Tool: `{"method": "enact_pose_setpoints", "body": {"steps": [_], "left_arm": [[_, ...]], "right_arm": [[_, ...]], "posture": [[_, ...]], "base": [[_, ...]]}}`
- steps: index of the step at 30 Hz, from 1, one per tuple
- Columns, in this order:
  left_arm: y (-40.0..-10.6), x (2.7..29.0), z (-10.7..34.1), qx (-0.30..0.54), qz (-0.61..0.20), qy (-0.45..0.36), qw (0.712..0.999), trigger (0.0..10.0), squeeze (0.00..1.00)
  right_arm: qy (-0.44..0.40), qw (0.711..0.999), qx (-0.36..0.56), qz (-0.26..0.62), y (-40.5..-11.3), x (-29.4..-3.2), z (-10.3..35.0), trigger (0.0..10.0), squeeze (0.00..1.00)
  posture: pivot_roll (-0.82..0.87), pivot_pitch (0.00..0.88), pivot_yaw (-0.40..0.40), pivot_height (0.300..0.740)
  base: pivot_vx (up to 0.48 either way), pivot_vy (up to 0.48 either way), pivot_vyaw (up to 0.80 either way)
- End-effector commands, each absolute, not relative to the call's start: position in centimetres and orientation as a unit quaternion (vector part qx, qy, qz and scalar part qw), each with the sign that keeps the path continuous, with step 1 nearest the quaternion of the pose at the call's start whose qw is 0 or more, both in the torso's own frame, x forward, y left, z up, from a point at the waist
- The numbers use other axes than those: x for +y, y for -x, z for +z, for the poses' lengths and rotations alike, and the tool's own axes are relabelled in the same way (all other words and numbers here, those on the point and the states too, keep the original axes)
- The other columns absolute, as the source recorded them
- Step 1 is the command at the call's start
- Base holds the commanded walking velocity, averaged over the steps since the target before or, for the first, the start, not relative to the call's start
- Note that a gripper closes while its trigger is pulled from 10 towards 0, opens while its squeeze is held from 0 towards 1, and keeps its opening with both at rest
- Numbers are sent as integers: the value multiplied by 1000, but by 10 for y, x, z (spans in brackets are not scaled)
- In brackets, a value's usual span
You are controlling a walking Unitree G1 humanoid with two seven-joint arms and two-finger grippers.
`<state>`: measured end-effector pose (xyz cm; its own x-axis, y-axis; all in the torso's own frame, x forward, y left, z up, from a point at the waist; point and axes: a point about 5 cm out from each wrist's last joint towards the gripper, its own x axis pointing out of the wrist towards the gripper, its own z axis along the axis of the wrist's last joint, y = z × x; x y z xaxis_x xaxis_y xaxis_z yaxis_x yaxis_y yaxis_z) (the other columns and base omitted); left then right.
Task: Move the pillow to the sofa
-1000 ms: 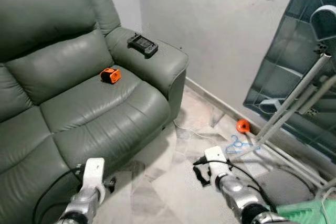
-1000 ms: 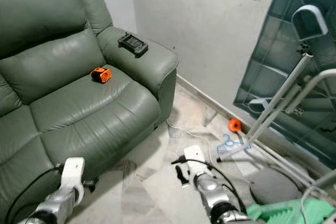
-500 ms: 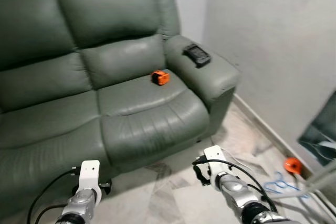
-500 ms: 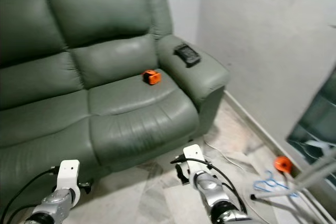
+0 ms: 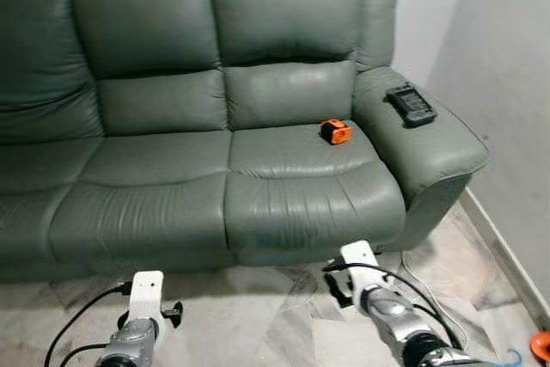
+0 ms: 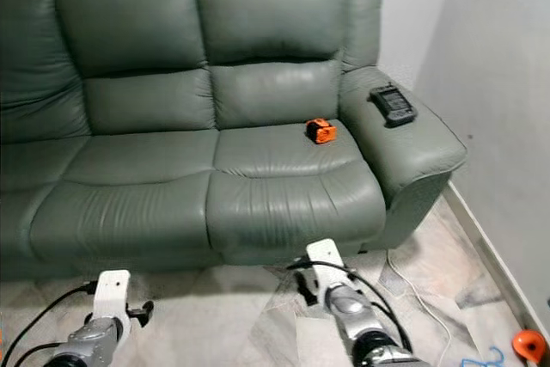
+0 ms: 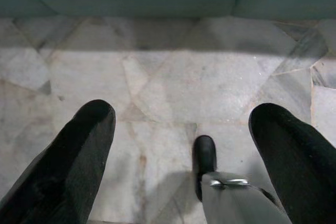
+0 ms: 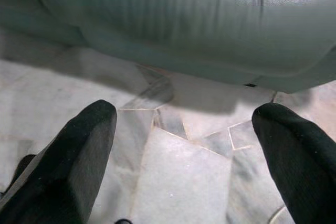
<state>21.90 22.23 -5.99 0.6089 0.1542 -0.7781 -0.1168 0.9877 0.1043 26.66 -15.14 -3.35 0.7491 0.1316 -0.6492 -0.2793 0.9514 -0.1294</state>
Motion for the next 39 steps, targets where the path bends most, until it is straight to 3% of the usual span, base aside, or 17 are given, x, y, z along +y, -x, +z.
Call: {"method": "enact_pose_setpoints", "body": {"steps": [1,13,39], "left_arm": [[-220,227,-58,436,82,-29,896,10000,0],[-218,229,-59,438,82,-31,895,10000,0],[-216,229,-60,441,80,-36,893,10000,0]], "right_arm": [[103,931,329,117,-271,-145,-30,10000,0],[103,931,329,119,-270,-145,-30,10000,0],[97,931,330,118,-271,-144,-30,10000,0]], "posture": [[-114,0,-2,740],[-111,0,-3,740],[-111,0,1,740]], "base": [[0,0,0],[0,243,0],[0,480,0]]}}
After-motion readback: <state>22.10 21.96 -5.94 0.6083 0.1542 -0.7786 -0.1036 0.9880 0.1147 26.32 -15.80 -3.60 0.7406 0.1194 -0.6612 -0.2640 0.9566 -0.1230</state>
